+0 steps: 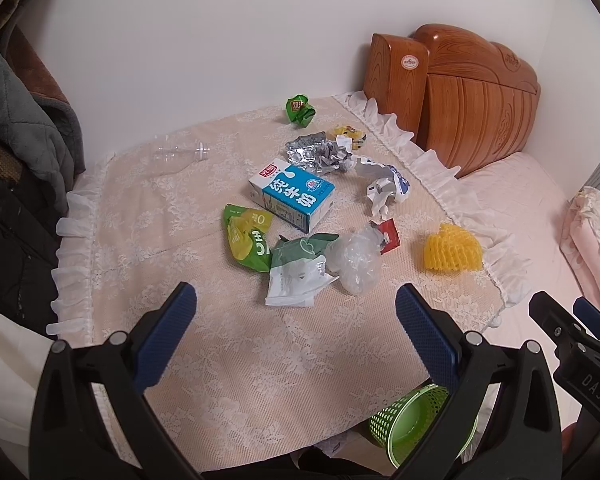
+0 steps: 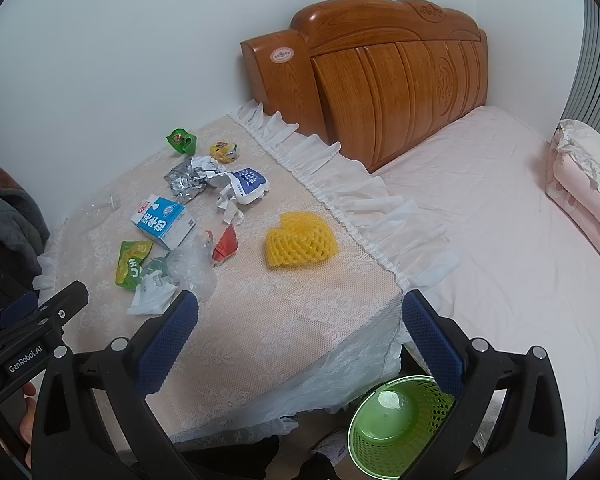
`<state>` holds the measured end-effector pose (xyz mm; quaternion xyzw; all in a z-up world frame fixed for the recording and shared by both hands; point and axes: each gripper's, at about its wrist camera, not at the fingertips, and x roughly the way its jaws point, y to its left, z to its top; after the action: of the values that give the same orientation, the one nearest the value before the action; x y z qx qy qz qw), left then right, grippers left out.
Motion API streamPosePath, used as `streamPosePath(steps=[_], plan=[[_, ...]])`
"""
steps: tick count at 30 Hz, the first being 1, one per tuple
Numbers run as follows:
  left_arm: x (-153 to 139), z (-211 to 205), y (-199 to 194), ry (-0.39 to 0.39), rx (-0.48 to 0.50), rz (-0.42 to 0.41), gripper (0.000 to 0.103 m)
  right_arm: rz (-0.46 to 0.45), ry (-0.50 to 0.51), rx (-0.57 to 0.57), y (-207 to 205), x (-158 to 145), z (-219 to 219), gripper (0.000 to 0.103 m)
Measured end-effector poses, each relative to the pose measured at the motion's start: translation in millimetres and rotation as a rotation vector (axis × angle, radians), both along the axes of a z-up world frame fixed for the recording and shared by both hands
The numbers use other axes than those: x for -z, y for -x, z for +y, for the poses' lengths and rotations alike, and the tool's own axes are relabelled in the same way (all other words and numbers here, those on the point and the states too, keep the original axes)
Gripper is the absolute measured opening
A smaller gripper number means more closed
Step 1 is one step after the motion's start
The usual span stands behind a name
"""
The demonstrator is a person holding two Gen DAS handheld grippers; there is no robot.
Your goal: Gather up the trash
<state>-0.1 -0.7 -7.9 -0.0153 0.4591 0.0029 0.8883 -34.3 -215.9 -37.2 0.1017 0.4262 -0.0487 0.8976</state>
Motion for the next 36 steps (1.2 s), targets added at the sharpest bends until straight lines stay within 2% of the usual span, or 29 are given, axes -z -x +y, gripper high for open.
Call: streamPosePath(steps=[36], plan=[[2.3, 6.1, 1.8, 0.009, -0.007, 0.017, 0.095, 0.003, 0.004, 0.004, 6.8, -0.9, -1.9, 0.101]])
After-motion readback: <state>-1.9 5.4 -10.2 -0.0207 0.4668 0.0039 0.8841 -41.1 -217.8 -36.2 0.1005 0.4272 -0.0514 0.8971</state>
